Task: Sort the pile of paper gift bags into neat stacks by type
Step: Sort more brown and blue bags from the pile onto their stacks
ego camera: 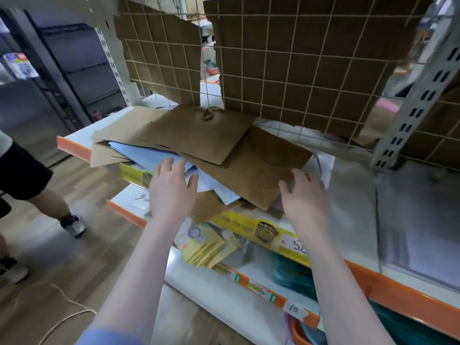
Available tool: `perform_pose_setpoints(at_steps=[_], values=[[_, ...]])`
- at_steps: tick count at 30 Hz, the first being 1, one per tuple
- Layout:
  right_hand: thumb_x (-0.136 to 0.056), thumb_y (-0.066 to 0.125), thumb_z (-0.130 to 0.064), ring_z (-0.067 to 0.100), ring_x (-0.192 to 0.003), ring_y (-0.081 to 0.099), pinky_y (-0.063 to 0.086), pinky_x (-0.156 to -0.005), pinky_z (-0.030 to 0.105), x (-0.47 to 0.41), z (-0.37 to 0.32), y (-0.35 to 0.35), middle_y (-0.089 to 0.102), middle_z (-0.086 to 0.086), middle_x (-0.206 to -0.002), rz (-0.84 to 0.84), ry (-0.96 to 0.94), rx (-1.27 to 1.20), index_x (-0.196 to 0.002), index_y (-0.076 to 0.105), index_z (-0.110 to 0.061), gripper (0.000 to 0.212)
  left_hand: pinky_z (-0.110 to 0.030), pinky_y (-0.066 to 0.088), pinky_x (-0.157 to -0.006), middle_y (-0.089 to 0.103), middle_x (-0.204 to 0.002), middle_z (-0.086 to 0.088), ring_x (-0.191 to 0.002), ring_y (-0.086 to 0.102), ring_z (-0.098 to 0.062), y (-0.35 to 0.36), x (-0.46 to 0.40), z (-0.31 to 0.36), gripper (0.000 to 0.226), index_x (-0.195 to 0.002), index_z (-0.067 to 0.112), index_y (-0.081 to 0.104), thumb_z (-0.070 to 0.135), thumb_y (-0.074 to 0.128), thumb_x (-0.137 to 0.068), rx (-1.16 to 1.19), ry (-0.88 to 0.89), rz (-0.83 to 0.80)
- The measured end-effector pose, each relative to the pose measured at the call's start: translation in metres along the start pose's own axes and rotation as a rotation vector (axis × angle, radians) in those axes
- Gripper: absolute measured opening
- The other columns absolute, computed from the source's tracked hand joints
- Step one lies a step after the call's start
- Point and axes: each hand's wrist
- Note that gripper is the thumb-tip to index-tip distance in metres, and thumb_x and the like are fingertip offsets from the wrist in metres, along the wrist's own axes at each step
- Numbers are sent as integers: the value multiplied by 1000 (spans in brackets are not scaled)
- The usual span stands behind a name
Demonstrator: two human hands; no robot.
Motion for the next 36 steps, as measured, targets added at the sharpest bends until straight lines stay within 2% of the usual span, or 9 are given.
perform_pose_setpoints(at_steps=[6, 9, 13, 16, 21, 24, 29, 32, 36], values=[[-98, 38, -37, 34, -127, 39, 33, -100, 40, -37, -40, 16, 37, 12, -143, -34, 1, 33, -142, 36, -19, 48, -39, 25, -110, 45, -139, -19, -132, 32, -33, 13, -76, -21, 46, -133, 5, 49, 29, 49, -94, 8, 36, -61], [-98, 39, -38, 35, -125, 42, 36, -98, 40, -45, -45, 23, 39, 12, -141, -7, 49, 50, -141, 38, -18, 47, -45, 30, -105, 52, -129, -24, -124, 42, -39, 26, -113, -43, 57, -125, 0, 56, 40, 37, -89, -14, 70, -52], [-96, 40, -42, 37, -125, 41, 37, -99, 43, -49, -47, 34, 39, 15, -139, -9, 161, 77, -140, 39, -19, 49, -44, 27, -106, 46, -135, -23, -126, 38, -40, 35, -160, -61, 53, -134, 9, 49, 43, 46, -93, -54, 7, -149], [-93, 45, -44, 38, -123, 39, 37, -98, 43, -49, -54, 41, 38, 19, -137, 8, 280, 104, -136, 42, -17, 50, -48, 24, -109, 40, -140, -25, -133, 29, -41, 41, -186, -69, 67, -136, 15, 46, 61, 43, -88, -123, 3, -246], [-88, 54, -47, 43, -126, 35, 35, -101, 45, -51, -66, 48, 35, 25, -138, 32, 463, 40, -140, 33, -14, 64, -57, 19, -107, 32, -144, -27, -135, 25, -44, 48, -206, -80, 86, -133, 17, 45, 79, 44, -73, -163, -15, -390], [-86, 59, -46, 42, -126, 35, 33, -100, 44, -53, -68, 51, 38, 26, -136, 91, 497, 14, -140, 33, -12, 70, -58, 20, -106, 35, -142, -27, -133, 28, -45, 49, -210, -82, 89, -134, 17, 43, 80, 46, -71, -130, 33, -414], [-79, 68, -44, 40, -129, 33, 31, -105, 44, -56, -62, 57, 42, 24, -137, 173, 506, -91, -140, 38, -12, 75, -55, 20, -110, 32, -147, -19, -136, 25, -41, 52, -199, -78, 91, -143, 30, 33, 83, 41, -69, -148, 165, -465], [-77, 72, -37, 36, -130, 36, 33, -104, 41, -55, -58, 57, 45, 20, -137, 231, 505, -186, -141, 39, -14, 76, -52, 25, -105, 36, -143, -15, -131, 30, -39, 51, -184, -69, 85, -142, 37, 34, 84, 36, -71, -178, 238, -429], [-74, 74, -19, 33, -120, 51, 44, -98, 43, -56, -50, 51, 56, 13, -128, 370, 484, -402, -132, 45, -11, 66, -50, 27, -102, 45, -129, -16, -121, 37, -40, 50, -181, -61, 55, -125, 35, 59, 67, 45, -83, -4, 203, -307]])
Point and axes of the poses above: each hand's wrist, its own x-axis away from the middle knuckle, its own y-axis out of the palm, z = x × y
